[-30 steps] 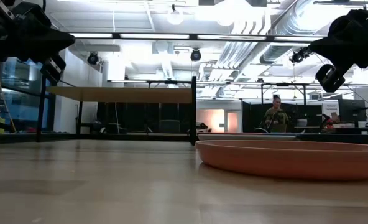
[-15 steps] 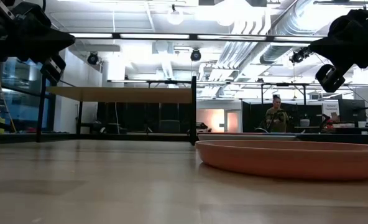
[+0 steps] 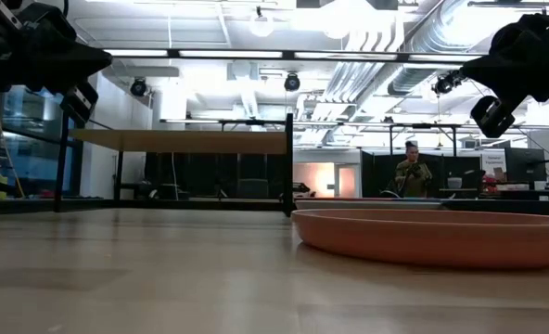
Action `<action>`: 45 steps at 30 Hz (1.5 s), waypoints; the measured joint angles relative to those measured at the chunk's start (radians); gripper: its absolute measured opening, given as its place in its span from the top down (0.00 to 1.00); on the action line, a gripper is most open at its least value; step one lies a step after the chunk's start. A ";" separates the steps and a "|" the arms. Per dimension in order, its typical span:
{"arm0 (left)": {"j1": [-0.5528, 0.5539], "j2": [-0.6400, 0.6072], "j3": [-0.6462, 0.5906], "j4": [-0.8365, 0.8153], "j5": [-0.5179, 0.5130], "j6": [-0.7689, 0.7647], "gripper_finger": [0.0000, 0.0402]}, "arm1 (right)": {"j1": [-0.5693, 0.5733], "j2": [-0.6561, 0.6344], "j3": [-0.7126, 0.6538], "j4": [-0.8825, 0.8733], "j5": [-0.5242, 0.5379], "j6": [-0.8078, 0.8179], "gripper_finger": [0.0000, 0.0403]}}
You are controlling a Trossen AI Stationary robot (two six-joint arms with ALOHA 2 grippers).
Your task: Place and stack plates onto a shelf
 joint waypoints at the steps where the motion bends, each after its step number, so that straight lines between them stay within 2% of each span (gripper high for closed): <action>1: 0.000 0.000 0.000 0.000 0.000 0.000 1.00 | 0.000 0.000 0.000 0.000 0.000 0.000 1.00; 29: 0.000 0.000 0.000 0.000 0.000 0.000 1.00 | 0.000 0.000 0.000 0.006 0.018 0.000 1.00; 31: 0.000 0.000 0.000 0.000 0.000 0.000 1.00 | 0.000 0.000 0.000 0.038 0.088 0.019 1.00; 33: 0.000 0.000 0.000 0.000 0.000 0.000 1.00 | 0.000 0.000 0.000 0.109 0.186 0.118 1.00; 36: 0.000 0.000 0.000 0.000 0.000 0.000 1.00 | 0.000 -0.001 0.000 0.223 0.397 0.317 1.00; 40: 0.000 0.000 0.000 0.000 0.000 0.000 1.00 | 0.000 0.015 0.000 0.293 0.675 0.367 1.00; 42: 0.000 0.000 0.000 0.000 0.000 0.000 1.00 | -0.001 0.034 0.001 0.345 0.729 0.413 1.00; 45: 0.000 0.001 0.000 0.000 0.000 0.000 1.00 | 0.000 0.092 0.039 0.350 0.723 0.413 1.00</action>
